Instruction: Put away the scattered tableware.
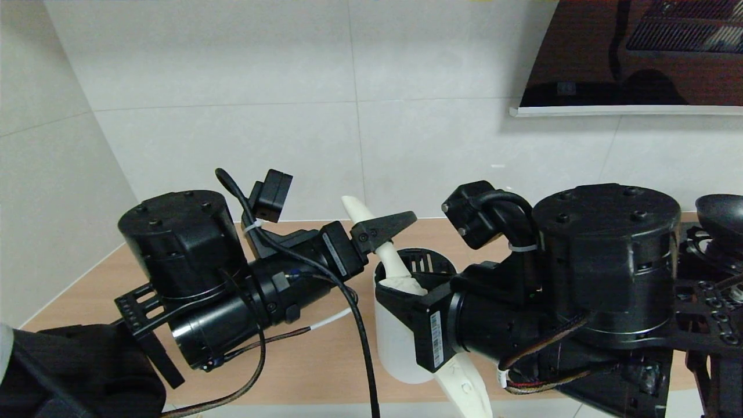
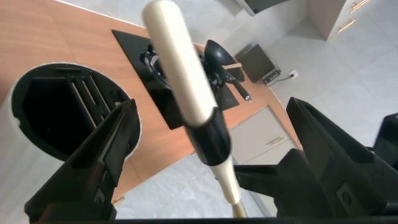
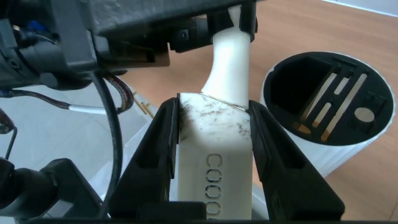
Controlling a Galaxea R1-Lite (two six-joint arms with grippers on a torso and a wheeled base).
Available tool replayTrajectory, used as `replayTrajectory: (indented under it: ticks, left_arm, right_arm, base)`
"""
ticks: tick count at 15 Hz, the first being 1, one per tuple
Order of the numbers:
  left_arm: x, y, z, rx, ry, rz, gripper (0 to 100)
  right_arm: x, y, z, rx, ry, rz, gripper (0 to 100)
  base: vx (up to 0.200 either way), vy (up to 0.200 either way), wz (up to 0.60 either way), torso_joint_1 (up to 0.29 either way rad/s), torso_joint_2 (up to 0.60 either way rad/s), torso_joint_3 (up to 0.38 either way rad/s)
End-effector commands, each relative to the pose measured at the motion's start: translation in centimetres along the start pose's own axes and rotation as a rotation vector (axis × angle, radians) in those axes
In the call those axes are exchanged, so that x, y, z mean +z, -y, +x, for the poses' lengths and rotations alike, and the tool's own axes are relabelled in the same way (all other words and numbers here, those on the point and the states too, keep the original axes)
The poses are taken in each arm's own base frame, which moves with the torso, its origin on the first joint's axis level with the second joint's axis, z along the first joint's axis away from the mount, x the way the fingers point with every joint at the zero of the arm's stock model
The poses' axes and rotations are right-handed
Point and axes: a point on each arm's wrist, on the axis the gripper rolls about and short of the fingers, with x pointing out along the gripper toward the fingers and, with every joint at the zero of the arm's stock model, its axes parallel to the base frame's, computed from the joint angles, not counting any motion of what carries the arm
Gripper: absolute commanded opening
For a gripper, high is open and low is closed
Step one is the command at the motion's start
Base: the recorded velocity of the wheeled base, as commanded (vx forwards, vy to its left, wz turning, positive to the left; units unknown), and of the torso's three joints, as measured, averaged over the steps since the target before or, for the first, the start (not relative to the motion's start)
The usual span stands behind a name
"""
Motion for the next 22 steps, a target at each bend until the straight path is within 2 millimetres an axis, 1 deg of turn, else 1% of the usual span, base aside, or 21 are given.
replayTrajectory:
  ticks: [1,4,15,16,18,19,22]
  left_arm:
    - [0.0,0.0,0.0,0.002,0.004,0.001,0]
    - [0.1,0.1,-0.1,0.003,0.01,0.005,0]
    - [0.3,0.3,0.0,-0.015,0.027,0.003,0]
    - [0.3,0.3,0.0,-0.018,0.027,0.004,0]
    - [0.2,0.5,0.1,-0.02,0.023,0.003,0]
    - [0.2,0.5,0.1,-0.017,0.023,0.003,0]
    - [0.7,1.0,-0.1,-0.012,0.028,0.004,0]
  right_arm:
    - [0.1,0.0,-0.1,-0.001,0.003,0.0,0]
    - [0.0,-0.3,-0.2,0.008,0.002,-0.003,0]
    - [0.4,0.0,-0.7,-0.001,0.017,0.001,0]
    - [0.3,0.0,-0.7,-0.001,0.016,0.0,100]
    - [0.4,0.1,-0.6,-0.004,0.016,0.003,100]
    - [0.5,0.5,-0.6,-0.018,0.022,0.005,100]
    - [1.8,2.0,-1.3,-0.06,0.066,0.021,100]
  base:
    - [0.0,0.0,0.0,0.0,0.0,0.0]
    - [0.0,0.0,0.0,0.0,0.0,0.0]
    - [0.0,0.0,0.0,0.0,0.0,0.0]
    - [0.0,0.0,0.0,0.0,0.0,0.0]
    - [0.0,0.0,0.0,0.0,0.0,0.0]
    - [0.0,0.0,0.0,0.0,0.0,0.0]
    - [0.0,0.0,0.0,0.0,0.0,0.0]
